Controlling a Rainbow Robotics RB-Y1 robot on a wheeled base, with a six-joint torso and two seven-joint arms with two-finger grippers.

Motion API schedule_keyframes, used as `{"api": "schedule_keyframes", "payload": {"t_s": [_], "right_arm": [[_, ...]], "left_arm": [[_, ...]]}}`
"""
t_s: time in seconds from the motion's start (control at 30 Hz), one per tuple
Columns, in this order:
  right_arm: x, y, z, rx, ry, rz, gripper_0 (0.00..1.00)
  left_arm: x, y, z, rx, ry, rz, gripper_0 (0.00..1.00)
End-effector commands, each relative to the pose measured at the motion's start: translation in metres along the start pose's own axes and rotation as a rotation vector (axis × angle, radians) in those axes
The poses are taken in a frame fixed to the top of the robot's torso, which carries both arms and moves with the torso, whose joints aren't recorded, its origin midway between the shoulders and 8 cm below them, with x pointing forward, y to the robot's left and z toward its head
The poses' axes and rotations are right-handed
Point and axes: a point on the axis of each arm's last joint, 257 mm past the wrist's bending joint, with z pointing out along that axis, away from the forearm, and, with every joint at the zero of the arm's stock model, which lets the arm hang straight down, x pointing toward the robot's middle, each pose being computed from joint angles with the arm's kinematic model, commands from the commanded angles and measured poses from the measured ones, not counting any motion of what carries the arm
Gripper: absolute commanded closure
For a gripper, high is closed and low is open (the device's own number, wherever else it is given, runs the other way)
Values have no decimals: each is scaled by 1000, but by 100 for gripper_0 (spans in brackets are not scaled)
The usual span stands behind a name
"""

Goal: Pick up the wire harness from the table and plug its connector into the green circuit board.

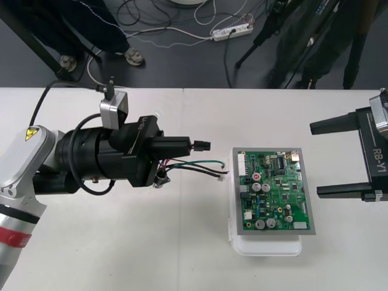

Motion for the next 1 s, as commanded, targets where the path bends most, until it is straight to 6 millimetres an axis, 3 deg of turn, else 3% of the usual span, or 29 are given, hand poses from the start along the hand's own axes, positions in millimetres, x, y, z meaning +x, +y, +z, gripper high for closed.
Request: {"api": "schedule_keyframes", "payload": {"t_s": [0.03,0.27,0.37,0.47,0.7,0.8,1.0], "right_arm": [[18,4,-9,-11,180,-43,0],[47,-8,-22,53,382,-126,0],[73,-2,-25,30,496,-139,0],[93,-1,-30,14,585,-152,0],[121,-9,-39,28,702,-185,0],[139,-10,-39,31,754,-182,0],[180,-11,-41,39,882,-202,0]], "left_arm": [[14,-14,-23,57,22,132,100],[38,-5,-42,30,32,181,100],[51,-2,-49,22,42,199,100],[62,-1,-51,24,47,216,100],[84,3,-54,23,43,241,100],[97,18,-56,-13,44,256,100],[118,26,-51,-20,62,294,100]]}}
